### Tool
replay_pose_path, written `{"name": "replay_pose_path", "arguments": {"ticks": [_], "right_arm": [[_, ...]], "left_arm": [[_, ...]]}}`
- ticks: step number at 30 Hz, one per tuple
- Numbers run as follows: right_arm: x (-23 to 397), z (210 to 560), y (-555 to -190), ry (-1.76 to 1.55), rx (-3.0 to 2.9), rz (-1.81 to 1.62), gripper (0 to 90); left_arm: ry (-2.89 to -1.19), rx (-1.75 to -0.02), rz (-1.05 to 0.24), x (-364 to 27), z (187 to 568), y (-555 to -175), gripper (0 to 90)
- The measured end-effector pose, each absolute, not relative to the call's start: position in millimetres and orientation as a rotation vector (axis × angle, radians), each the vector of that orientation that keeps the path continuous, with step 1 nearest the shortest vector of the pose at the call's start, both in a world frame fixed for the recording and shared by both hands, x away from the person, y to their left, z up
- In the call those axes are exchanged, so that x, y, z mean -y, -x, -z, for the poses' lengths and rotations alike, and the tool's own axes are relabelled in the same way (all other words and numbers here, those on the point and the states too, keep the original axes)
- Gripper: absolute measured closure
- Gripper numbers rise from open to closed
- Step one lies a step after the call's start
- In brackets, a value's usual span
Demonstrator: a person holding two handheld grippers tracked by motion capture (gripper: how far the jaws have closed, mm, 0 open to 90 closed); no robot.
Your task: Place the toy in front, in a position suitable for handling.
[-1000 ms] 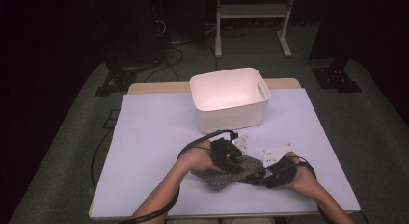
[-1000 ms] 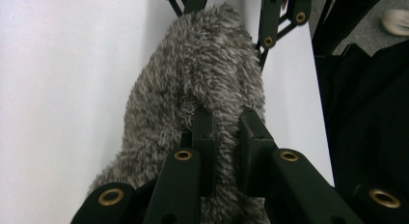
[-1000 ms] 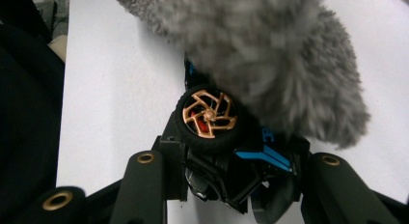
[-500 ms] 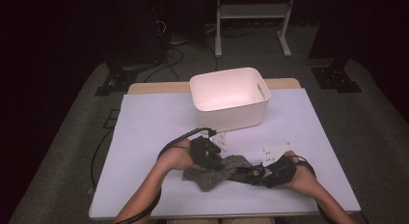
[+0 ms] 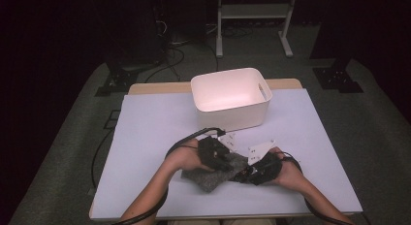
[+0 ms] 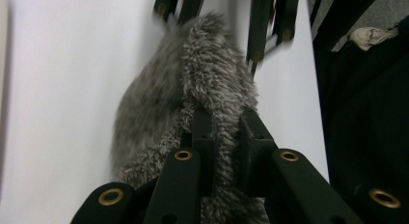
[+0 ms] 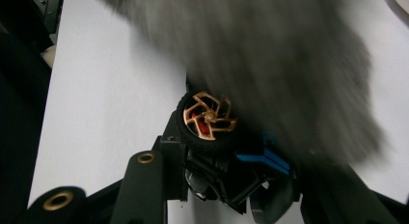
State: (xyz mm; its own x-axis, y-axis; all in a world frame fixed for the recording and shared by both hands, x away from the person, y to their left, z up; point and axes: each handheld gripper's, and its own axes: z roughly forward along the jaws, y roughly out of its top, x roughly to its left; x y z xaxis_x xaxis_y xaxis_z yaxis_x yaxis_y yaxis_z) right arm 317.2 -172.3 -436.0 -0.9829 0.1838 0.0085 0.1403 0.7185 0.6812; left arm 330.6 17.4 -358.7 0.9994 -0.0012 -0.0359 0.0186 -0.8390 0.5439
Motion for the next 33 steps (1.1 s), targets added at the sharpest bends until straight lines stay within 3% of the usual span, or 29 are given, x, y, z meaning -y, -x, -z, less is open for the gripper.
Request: {"name": "replay_pose_path", "arguments": {"ticks": [6,17,22,33], "right_arm": [[168.3,437.4,-317.2,-0.271,-2.854,-1.137,57.0],[167.2,435.4,-317.4,-0.254,-2.860,-1.105,57.2],[175.5,433.0,-319.7,-0.262,-2.884,-1.088,57.2],[181.6,428.5,-318.4,-0.261,-2.908,-1.005,54.2]], "left_arm": [[-2.594,0.012,0.046,-3.8,364.7,-330.2,80.0],[-2.589,-0.193,-0.030,-83.2,360.8,-335.3,79.8],[-2.562,-0.238,-0.017,-101.5,361.6,-334.3,79.8],[-2.533,-0.251,0.022,-91.7,379.6,-339.1,79.5]]}}
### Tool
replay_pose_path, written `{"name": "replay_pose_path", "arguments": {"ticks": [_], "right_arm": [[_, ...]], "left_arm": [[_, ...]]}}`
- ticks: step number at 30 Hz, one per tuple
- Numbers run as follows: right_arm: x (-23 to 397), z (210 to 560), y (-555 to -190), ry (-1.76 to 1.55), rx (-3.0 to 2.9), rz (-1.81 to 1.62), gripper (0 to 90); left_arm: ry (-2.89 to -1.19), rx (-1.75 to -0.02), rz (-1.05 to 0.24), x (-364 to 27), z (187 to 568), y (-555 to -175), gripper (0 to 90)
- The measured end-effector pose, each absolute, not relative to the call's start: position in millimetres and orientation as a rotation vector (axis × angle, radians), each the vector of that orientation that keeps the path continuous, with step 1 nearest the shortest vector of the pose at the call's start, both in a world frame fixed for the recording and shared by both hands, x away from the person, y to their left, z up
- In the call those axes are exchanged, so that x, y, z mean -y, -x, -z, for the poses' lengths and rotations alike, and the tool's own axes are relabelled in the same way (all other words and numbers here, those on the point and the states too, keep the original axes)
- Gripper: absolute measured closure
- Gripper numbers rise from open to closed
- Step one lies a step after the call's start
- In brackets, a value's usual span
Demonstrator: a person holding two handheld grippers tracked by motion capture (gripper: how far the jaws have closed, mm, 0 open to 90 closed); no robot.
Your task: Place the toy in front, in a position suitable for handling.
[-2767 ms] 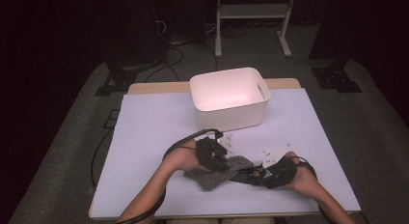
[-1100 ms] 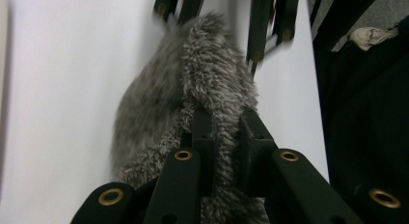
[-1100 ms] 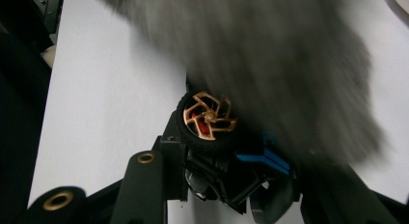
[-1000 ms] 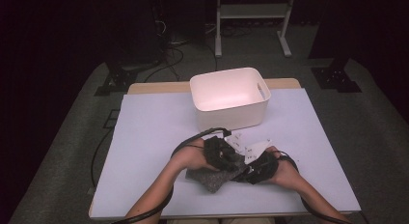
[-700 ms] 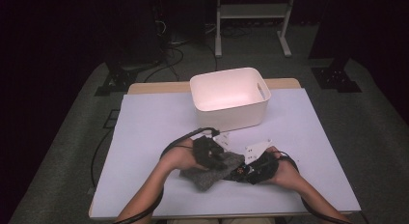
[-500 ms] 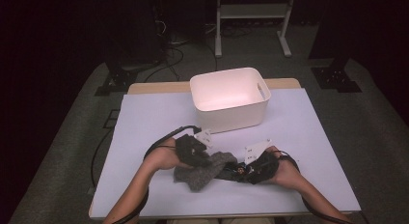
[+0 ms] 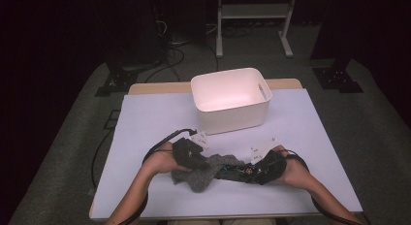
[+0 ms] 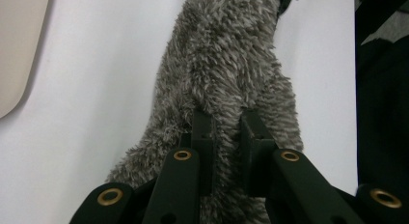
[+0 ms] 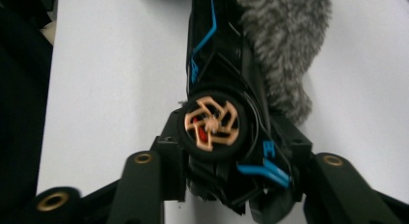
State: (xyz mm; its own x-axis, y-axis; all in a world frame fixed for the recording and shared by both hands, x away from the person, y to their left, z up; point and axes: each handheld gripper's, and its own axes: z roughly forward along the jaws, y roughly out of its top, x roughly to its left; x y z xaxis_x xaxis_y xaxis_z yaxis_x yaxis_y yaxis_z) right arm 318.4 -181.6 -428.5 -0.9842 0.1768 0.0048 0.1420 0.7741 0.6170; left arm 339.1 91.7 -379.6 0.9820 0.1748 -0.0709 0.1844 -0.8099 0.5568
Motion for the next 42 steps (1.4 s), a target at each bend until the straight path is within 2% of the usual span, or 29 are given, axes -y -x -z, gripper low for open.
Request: {"name": "replay_pose_path", "arguments": {"ticks": [7,15,21,22,24,28,35,42], "right_arm": [[164.2,418.3,-319.3,-0.221,-2.920,-0.975,50.1],[142.5,412.9,-322.9,-0.203,-2.931,-0.922,52.1],[131.9,412.1,-325.1,-0.191,-2.932,-0.882,53.9],[131.7,412.2,-325.5,-0.194,-2.933,-0.882,54.3],[132.2,412.3,-325.7,-0.196,-2.932,-0.885,54.7],[133.4,413.0,-325.1,-0.196,-2.921,-0.893,55.2],[136.4,412.7,-320.6,-0.159,-2.918,-0.875,55.5],[132.0,410.3,-321.3,-0.152,-2.938,-0.824,54.4]], "left_arm": [[-2.529,-0.241,0.024,-92.5,379.7,-337.5,79.5],[-2.498,-0.209,0.021,-89.9,368.4,-333.1,76.8],[-2.517,-0.245,0.035,-75.8,374.4,-337.3,61.8],[-2.526,-0.232,0.034,-75.1,374.2,-337.8,61.8],[-2.523,-0.218,0.040,-73.5,375.6,-336.7,64.2],[-2.515,-0.209,0.028,-80.0,373.1,-334.1,78.9],[-2.517,-0.321,0.028,-109.2,389.9,-336.5,80.9],[-2.458,-0.292,0.086,-100.2,397.7,-336.4,80.6]]}}
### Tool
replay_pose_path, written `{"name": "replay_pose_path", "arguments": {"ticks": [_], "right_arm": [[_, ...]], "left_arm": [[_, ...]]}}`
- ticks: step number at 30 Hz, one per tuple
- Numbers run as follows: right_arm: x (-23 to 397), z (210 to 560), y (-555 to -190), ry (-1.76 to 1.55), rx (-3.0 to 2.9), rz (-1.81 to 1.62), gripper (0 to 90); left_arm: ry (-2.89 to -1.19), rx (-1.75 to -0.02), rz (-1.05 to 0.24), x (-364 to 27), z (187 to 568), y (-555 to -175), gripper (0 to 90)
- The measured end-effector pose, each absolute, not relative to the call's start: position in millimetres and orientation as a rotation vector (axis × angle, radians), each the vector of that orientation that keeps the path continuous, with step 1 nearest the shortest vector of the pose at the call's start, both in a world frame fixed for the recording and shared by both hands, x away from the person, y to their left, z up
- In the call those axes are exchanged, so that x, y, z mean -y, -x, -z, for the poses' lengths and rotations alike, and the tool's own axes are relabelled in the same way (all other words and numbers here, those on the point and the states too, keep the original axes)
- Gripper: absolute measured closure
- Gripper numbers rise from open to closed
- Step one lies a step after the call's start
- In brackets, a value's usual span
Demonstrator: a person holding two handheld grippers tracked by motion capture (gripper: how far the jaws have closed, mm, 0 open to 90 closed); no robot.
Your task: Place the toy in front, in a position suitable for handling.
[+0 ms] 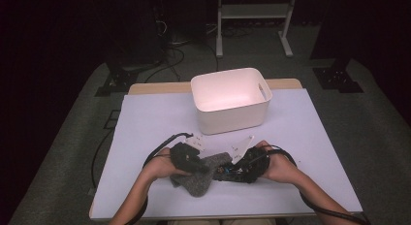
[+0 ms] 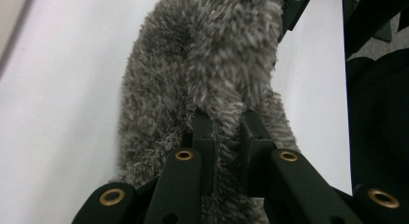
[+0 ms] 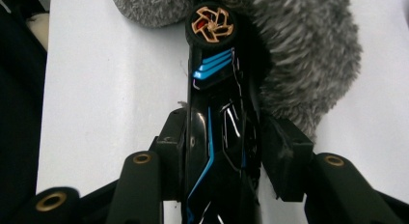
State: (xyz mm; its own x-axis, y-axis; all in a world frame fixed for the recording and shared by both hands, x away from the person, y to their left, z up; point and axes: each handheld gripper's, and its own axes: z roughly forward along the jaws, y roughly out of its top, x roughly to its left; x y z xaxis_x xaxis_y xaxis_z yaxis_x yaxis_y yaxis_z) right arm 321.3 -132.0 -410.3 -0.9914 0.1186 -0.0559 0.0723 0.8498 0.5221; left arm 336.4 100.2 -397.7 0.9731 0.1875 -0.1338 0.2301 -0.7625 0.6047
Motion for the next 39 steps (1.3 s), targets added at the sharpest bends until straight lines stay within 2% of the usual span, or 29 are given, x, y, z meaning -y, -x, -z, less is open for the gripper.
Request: {"name": "replay_pose_path", "arguments": {"ticks": [6,9,19,24,32,35,39], "right_arm": [[117.8,412.4,-324.3,-0.141,-2.967,-0.798,52.7],[108.3,413.7,-322.9,-0.112,-2.963,-0.763,56.8],[113.7,414.3,-321.1,-0.107,-2.933,-0.798,57.3],[118.5,410.4,-323.0,-0.135,-2.921,-0.887,57.5],[112.8,398.7,-325.1,-0.152,-2.842,-1.104,57.4],[114.6,397.9,-325.7,-0.165,-2.818,-1.147,57.4],[126.6,403.4,-324.2,-0.199,-2.801,-1.194,57.3]], "left_arm": [[-2.445,-0.283,0.087,-97.7,398.4,-335.3,80.6],[-2.446,-0.279,0.083,-99.7,397.5,-334.0,80.6],[-2.408,-0.284,0.117,-104.2,406.1,-330.5,80.7],[-2.380,-0.274,0.089,-105.1,389.8,-332.2,80.8],[-2.368,-0.185,-0.010,-100.3,337.4,-330.4,80.7],[-2.385,-0.187,-0.020,-97.9,334.2,-330.7,80.7],[-2.388,-0.224,0.010,-101.7,348.2,-334.4,80.7]]}}
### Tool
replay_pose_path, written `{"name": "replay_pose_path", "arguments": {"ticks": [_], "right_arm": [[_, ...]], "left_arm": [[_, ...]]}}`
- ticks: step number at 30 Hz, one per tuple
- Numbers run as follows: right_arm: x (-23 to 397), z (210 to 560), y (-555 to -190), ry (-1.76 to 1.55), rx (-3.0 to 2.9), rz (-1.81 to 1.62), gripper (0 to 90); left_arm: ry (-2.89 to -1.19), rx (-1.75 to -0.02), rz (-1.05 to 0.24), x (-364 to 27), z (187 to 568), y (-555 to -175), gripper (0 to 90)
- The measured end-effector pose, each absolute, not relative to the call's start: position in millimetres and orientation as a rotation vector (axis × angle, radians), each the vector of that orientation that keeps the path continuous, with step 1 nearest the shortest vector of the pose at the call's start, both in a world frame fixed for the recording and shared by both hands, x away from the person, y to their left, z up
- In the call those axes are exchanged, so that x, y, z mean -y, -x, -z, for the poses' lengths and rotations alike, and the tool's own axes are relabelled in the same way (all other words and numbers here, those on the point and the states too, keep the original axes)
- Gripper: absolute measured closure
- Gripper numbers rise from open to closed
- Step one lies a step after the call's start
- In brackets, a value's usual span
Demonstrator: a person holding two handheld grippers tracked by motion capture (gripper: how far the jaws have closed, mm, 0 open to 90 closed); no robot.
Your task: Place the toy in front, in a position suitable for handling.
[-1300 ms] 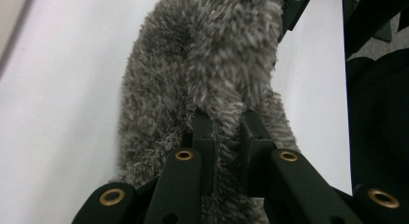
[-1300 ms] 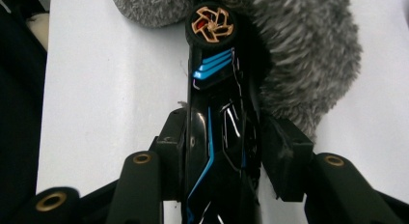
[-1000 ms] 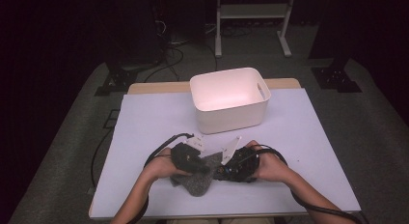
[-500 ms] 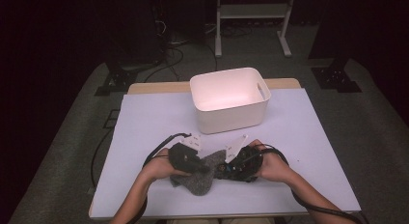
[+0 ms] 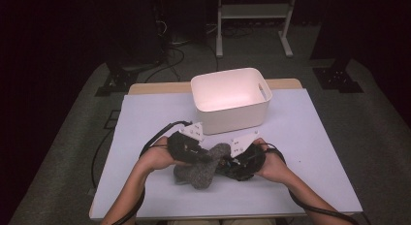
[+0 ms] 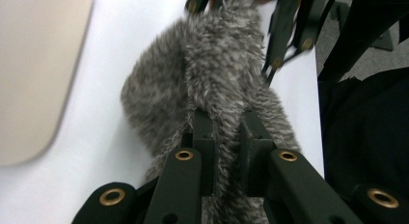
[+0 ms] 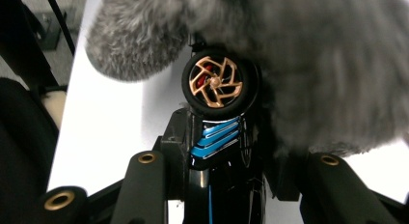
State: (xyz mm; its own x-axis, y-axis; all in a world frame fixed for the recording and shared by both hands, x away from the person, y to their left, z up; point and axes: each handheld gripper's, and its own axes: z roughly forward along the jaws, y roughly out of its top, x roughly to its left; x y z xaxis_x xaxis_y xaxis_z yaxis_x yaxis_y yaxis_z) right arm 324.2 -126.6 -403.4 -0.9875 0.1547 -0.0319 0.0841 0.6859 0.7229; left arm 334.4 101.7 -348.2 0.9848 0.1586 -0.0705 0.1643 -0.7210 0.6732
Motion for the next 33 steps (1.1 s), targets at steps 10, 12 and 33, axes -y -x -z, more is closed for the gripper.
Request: {"name": "replay_pose_path", "arguments": {"ticks": [10,12,33], "right_arm": [[142.1,403.9,-314.8,-0.194,-2.780,-1.183,56.8],[145.0,402.8,-314.0,-0.197,-2.779,-1.178,56.5],[129.1,390.3,-318.8,-0.197,-2.727,-1.272,57.3]], "left_arm": [[-2.366,-0.225,0.050,-98.2,359.4,-333.8,80.2],[-2.366,-0.216,0.048,-96.9,358.4,-334.0,80.2],[-2.348,-0.199,-0.011,-102.7,323.4,-333.6,80.5]]}}
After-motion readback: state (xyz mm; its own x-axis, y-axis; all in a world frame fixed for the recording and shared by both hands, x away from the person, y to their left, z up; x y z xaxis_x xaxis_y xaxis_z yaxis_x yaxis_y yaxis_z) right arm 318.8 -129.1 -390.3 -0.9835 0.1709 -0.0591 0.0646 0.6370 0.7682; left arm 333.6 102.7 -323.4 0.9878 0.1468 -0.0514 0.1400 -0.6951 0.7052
